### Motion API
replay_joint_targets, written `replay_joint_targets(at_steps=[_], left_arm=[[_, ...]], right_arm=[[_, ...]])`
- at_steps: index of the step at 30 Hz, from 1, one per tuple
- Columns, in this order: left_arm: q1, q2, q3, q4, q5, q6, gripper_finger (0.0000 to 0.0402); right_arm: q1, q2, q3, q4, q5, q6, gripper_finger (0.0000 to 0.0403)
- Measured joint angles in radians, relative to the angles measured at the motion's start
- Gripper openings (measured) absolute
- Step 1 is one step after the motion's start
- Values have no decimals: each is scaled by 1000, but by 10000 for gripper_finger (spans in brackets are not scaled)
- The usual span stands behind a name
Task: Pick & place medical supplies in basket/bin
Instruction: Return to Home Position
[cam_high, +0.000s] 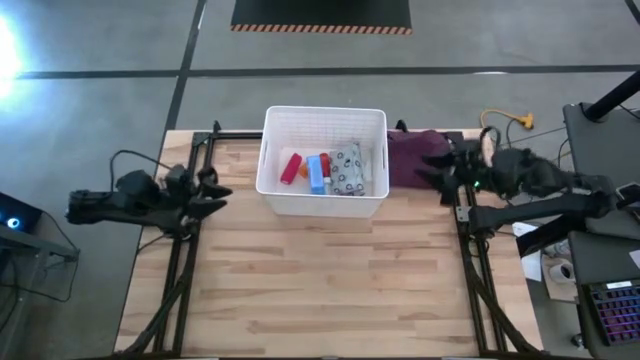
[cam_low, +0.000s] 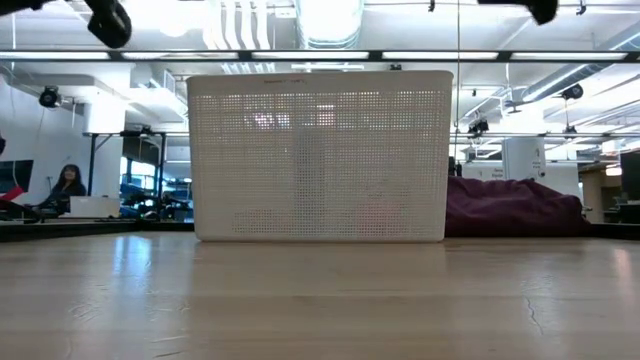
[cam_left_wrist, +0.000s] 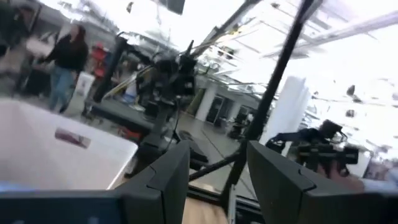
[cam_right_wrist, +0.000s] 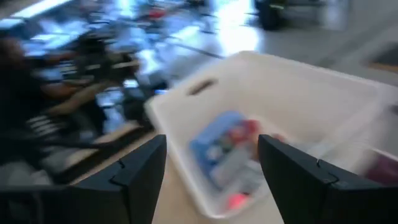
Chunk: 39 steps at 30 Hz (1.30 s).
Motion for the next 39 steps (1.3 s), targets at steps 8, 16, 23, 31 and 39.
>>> replay_joint_targets(at_steps=[8, 16, 23, 31, 39], left_arm=[[2, -183, -117, -12, -39, 66, 145], [2, -242, -234, 64, -41, 54, 145], [3, -258, -263, 61, -65, 43, 145], [4, -259, -396, 74, -65, -108, 145], [5, -246, -401, -3, -209, -117, 145]], right_arm=[[0, -208, -444, 547, -105, -62, 245], [-2, -542, -682, 615, -121, -59, 245], [-2, -647, -797, 614, -118, -62, 250], [-2, -665, -918, 697, -123, -27, 248], [-2, -665, -971, 707, -121, -19, 251]])
